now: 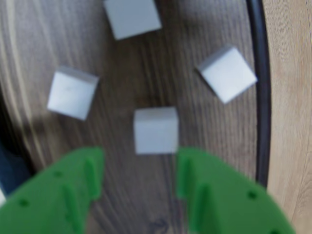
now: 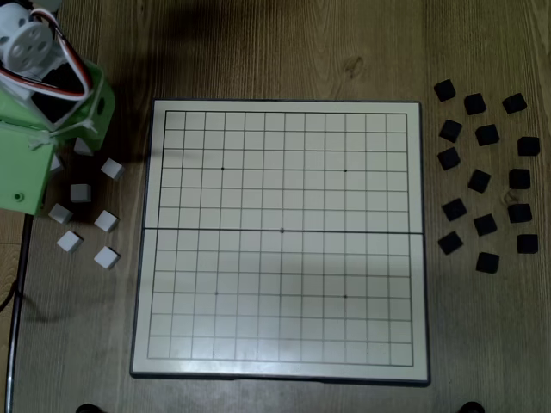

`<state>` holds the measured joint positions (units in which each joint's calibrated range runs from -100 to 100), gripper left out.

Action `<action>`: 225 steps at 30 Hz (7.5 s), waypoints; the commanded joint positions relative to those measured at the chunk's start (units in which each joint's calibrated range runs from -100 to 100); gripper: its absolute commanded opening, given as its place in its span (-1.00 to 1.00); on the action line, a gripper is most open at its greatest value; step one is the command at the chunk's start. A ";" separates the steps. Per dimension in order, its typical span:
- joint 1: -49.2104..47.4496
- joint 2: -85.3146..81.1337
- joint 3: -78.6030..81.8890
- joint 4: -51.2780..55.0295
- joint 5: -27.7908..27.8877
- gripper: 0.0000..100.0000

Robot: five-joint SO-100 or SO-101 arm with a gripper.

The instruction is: Grasp a White stone and put it on the board on position (0,0).

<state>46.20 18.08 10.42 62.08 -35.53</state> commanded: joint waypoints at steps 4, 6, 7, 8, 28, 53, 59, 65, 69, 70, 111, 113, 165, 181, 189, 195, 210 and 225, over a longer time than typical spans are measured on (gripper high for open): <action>0.64 -0.91 0.50 -2.84 2.30 -0.72; 0.64 -0.83 1.18 -4.08 2.59 -0.71; 0.55 -0.83 1.37 -4.24 2.49 -0.71; 0.55 -0.74 1.56 -4.41 2.44 -0.71; 2.37 0.10 3.11 -5.90 2.98 -0.69; 2.37 1.21 6.69 -9.62 2.34 -0.87; 2.28 1.21 6.69 -9.70 2.15 -0.88; 2.18 1.04 6.69 -9.70 1.86 -0.88; 2.09 -0.32 6.69 -9.37 1.47 -0.88; 2.00 -0.91 6.69 -9.04 1.22 -0.88; -23.21 -25.25 -14.96 26.51 -12.89 -0.88; -27.22 -24.23 -17.66 27.42 -14.65 -0.88; -46.24 8.33 -43.07 30.23 -15.82 -0.88; -48.88 7.73 -27.23 17.42 -15.38 -0.88; -47.97 8.58 -25.87 14.94 -14.26 -0.88; -47.70 8.50 -23.46 12.79 -14.26 -0.88; -46.52 8.33 -20.27 10.06 -13.58 -0.88; -45.97 8.16 -19.21 9.31 -13.28 -0.88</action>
<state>-0.16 30.32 -8.45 71.76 -48.86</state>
